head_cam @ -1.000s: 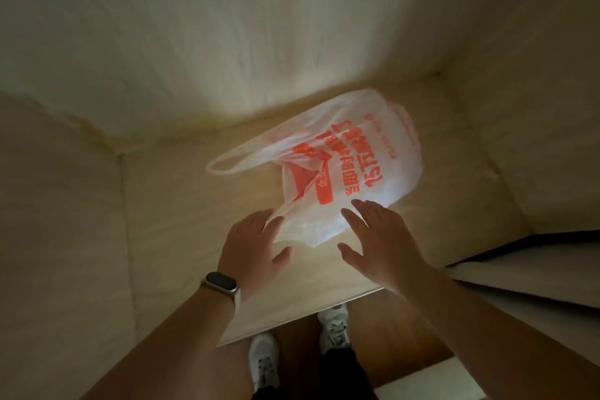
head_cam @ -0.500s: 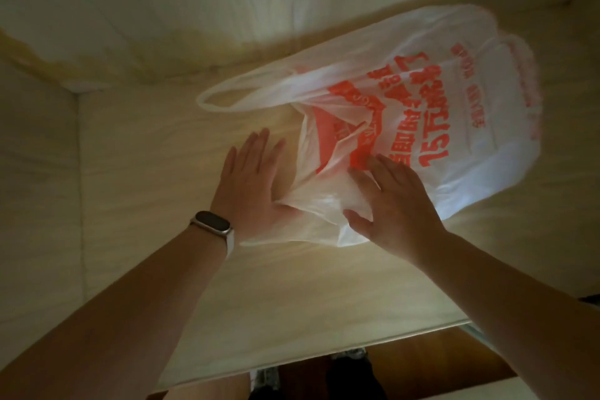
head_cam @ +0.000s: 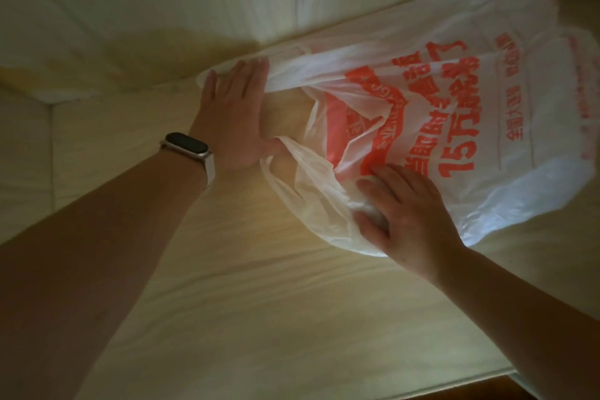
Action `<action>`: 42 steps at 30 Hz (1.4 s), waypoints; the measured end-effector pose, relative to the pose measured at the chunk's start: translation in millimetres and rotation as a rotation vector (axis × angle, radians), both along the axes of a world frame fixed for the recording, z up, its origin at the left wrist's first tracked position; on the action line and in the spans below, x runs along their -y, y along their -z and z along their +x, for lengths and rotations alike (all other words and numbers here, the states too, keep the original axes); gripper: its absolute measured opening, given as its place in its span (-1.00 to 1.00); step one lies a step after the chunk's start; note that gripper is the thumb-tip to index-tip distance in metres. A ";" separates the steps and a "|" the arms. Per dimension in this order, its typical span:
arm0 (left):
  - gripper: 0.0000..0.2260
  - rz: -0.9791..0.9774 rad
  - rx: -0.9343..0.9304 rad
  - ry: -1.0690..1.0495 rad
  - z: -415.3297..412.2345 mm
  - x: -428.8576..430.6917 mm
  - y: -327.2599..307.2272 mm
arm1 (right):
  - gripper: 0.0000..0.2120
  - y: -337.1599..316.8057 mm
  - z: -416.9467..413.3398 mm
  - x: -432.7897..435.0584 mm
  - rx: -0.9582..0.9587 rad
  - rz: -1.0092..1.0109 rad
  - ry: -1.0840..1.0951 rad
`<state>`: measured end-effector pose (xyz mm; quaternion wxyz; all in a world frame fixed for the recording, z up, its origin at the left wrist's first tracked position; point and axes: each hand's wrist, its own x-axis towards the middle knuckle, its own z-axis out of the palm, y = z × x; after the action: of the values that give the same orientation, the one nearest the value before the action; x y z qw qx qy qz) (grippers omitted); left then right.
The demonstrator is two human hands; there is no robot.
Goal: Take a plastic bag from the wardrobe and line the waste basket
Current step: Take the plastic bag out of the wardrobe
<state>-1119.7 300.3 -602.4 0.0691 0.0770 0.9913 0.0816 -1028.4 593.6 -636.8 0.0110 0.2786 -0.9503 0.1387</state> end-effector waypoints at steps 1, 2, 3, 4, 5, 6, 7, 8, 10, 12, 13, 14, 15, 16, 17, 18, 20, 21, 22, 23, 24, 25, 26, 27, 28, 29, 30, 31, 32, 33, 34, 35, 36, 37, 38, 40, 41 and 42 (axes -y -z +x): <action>-0.04 0.014 0.017 0.003 -3.8 0.7 -0.2 | -0.61 0.1 -0.5 0.4 0.005 0.002 0.002; -0.13 0.038 0.012 0.011 -5.2 1.4 0.7 | -0.62 -0.1 -1.1 0.9 0.007 0.001 0.004; -0.24 0.069 -0.009 0.022 -4.7 1.7 2.2 | -0.63 -0.4 -1.8 1.9 0.006 -0.004 0.009; -0.37 0.109 -0.034 0.030 -2.1 1.4 4.8 | -0.64 -0.7 -2.4 3.0 0.001 -0.016 0.015; -0.48 0.158 -0.057 0.035 2.0 0.2 7.2 | -0.66 -1.0 -2.9 4.4 -0.005 -0.030 0.022; -0.58 0.214 -0.077 0.043 7.5 -1.8 9.3 | -0.68 -0.7 -3.8 5.6 -0.012 -0.045 0.030; -0.65 0.265 -0.101 0.057 13.4 -4.5 10.9 | -0.71 -0.4 -4.8 6.9 -0.019 -0.061 0.038; -0.71 0.309 -0.133 0.072 20.1 -8.3 11.4 | -0.75 0.1 -6.1 7.7 -0.027 -0.080 0.048; -0.76 0.391 -0.156 0.064 36.1 -17.1 9.6 | -0.83 1.6 -9.8 9.2 -0.042 -0.135 0.063; -0.72 0.485 -0.098 0.009 56.7 -25.1 5.1 | -0.85 2.1 -13.9 11.6 -0.057 -0.179 0.081; -0.70 0.534 -0.071 -0.021 68.0 -28.5 2.4 | -0.84 1.8 -15.8 13.7 -0.060 -0.192 0.091; -0.68 0.576 -0.058 -0.051 80.1 -31.8 0.3 | -0.83 1.2 -17.2 15.9 -0.061 -0.204 0.103; -0.67 0.606 -0.059 -0.075 92.6 -35.0 -1.7 | -0.83 0.3 -18.7 18.1 -0.059 -0.216 0.121; -0.66 0.626 -0.066 -0.097 104.2 -37.9 -3.3 | -0.83 -0.3 -19.7 20.3 -0.055 -0.230 0.143; -0.65 0.639 -0.067 -0.120 114.1 -40.5 -5.2 | -0.83 -1.5 -20.6 22.6 -0.049 -0.245 0.168; -0.66 0.647 -0.056 -0.149 121.8 -42.7 -7.7 | -0.82 -2.5 -20.9 24.9 -0.042 -0.259 0.191; -0.67 0.664 -0.021 -0.213 131.4 -47.1 -14.4 | -0.82 -5.2 -19.6 29.0 -0.024 -0.275 0.218; -0.66 0.682 -0.011 -0.235 133.8 -48.9 -18.1 | -0.82 -7.5 -17.9 30.5 -0.013 -0.275 0.223; -0.61 0.699 -0.019 -0.244 135.0 -49.8 -21.9 | -0.82 -10.4 -15.8 31.2 0.000 -0.276 0.225; -0.56 0.716 -0.037 -0.241 135.4 -50.3 -26.8 | -0.82 -14.7 -13.6 31.3 0.013 -0.282 0.225; -0.52 0.731 -0.058 -0.235 134.8 -50.5 -32.4 | -0.82 -20.6 -11.8 30.8 0.026 -0.294 0.227; -0.53 0.747 -0.083 -0.230 134.0 -50.5 -39.4 | -0.82 -27.5 -10.2 29.8 0.036 -0.310 0.228; -0.57 0.756 -0.113 -0.221 132.6 -50.5 -47.4 | -0.82 -35.9 -8.3 28.7 0.040 -0.329 0.230; -0.62 0.749 -0.147 -0.209 131.2 -50.4 -56.3 | -0.83 -45.6 -6.6 27.8 0.039 -0.349 0.231; -0.64 0.729 -0.181 -0.197 129.6 -50.5 -66.7 | -0.84 -55.9 -4.4 27.4 0.036 -0.365 0.232; -0.66 0.710 -0.210 -0.187 128.5 -51.1 -78.2 | -0.85 -67.5 -2.1 27.3 0.031 -0.376 0.231; -0.68 0.704 -0.238 -0.182 127.4 -52.0 -91.1 | -0.85 -79.0 0.5 27.2 0.027 -0.381 0.231; -0.70 0.710 -0.266 -0.178 126.6 -52.6 -105.1 | -0.86 -91.0 3.5 27.3 0.021 -0.386 0.231; -0.71 0.723 -0.294 -0.170 126.0 -53.3 -118.7 | -0.88 -102.8 6.8 26.8 0.015 -0.390 0.233; -0.72 0.735 -0.322 -0.156 125.7 -53.9 -132.6 | -0.89 -115.3 10.9 26.6 0.011 -0.391 0.237; -0.72 0.747 -0.349 -0.135 125.9 -54.1 -147.0 | -0.90 -128.9 15.3 26.8 0.010 -0.388 0.242; -0.72 0.759 -0.372 -0.109 126.5 -54.0 -161.5 | -0.89 -142.6 19.7 27.2 0.013 -0.383 0.245; -0.72 0.774 -0.389 -0.082 127.4 -53.7 -176.7 | -0.87 -157.0 24.8 27.6 0.018 -0.378 0.248; -0.73 0.788 -0.405 -0.057 128.8 -53.5 -191.8 | -0.85 -170.5 30.3 28.0 0.022 -0.375 0.251; -0.74 0.800 -0.425 -0.034 130.4 -53.6 -208.0 | -0.84 -184.7 35.5 29.0 0.021 -0.376 0.253; -0.76 0.835 -0.447 0.003 135.2 -54.9 -243.4 | -0.83 -215.2 44.7 32.0 0.019 -0.386 0.261; -0.79 0.854 -0.452 0.022 138.6 -55.8 -261.8 | -0.83 -231.0 48.8 34.0 0.013 -0.393 0.272; -0.84 0.868 -0.460 0.037 142.8 -56.5 -279.6 | -0.83 -246.9 53.0 36.1 0.006 -0.401 0.284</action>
<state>-976.9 356.9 -322.9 -0.1886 0.1323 0.8538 0.4668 -975.4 557.5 -389.9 0.0828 0.1342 -0.9334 0.3224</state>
